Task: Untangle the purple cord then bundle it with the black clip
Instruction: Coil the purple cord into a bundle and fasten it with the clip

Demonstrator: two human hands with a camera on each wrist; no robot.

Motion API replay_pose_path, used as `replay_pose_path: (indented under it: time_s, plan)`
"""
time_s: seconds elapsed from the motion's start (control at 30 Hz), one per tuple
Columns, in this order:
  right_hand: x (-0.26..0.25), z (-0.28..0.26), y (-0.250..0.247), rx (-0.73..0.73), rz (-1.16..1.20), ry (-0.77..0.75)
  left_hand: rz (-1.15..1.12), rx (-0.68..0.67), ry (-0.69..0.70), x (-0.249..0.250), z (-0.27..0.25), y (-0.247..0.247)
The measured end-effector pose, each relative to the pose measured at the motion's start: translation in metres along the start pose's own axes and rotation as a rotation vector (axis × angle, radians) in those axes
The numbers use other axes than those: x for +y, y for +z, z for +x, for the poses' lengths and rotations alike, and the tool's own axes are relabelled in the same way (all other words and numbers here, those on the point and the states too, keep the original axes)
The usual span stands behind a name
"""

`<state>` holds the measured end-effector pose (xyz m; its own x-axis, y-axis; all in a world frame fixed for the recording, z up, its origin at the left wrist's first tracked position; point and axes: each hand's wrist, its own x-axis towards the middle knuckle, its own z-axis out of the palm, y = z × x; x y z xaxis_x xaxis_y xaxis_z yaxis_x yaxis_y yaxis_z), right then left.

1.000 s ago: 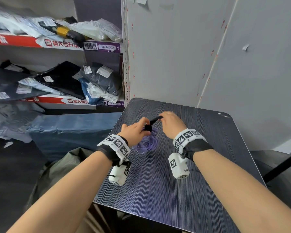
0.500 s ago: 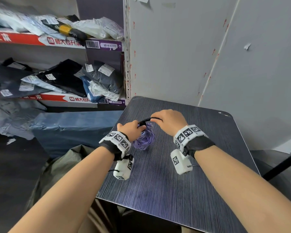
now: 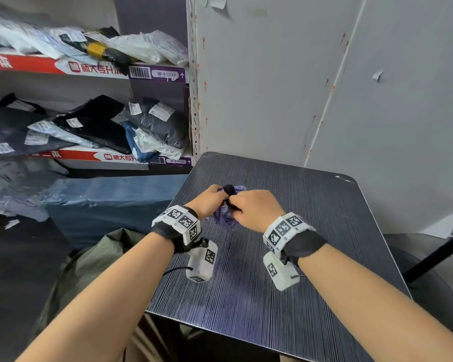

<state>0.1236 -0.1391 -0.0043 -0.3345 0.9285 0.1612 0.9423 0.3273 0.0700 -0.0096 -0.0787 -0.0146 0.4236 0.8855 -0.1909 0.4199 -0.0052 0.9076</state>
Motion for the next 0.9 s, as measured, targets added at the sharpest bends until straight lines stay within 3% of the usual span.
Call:
replay_pose_path:
  time_s: [0.13, 0.3, 0.4, 0.53, 0.7, 0.9]
  plan:
    - [0.002, -0.003, -0.003, -0.009, 0.037, 0.011, -0.044, 0.004, 0.076, 0.000, -0.001, -0.003]
    - [0.004, -0.003, 0.000, 0.009, 0.088, 0.025, 0.045, 0.140, 0.080, -0.006, 0.000, -0.006]
    - [0.004, -0.006, 0.006, 0.118, 0.185, 0.104, 0.079, 0.227, 0.073, -0.005, 0.001, -0.008]
    - [0.005, -0.005, 0.012, 0.348, 0.114, 0.187, 0.086, 0.336, 0.045, -0.006, 0.003, -0.017]
    - [0.001, -0.002, 0.006, 0.132, 0.253, 0.280, 0.063, 0.376, 0.070, -0.011, 0.007, -0.020]
    - [-0.002, 0.003, 0.011, 0.021, 0.373, 0.305, 0.065, 0.411, 0.077, -0.011, 0.008, -0.018]
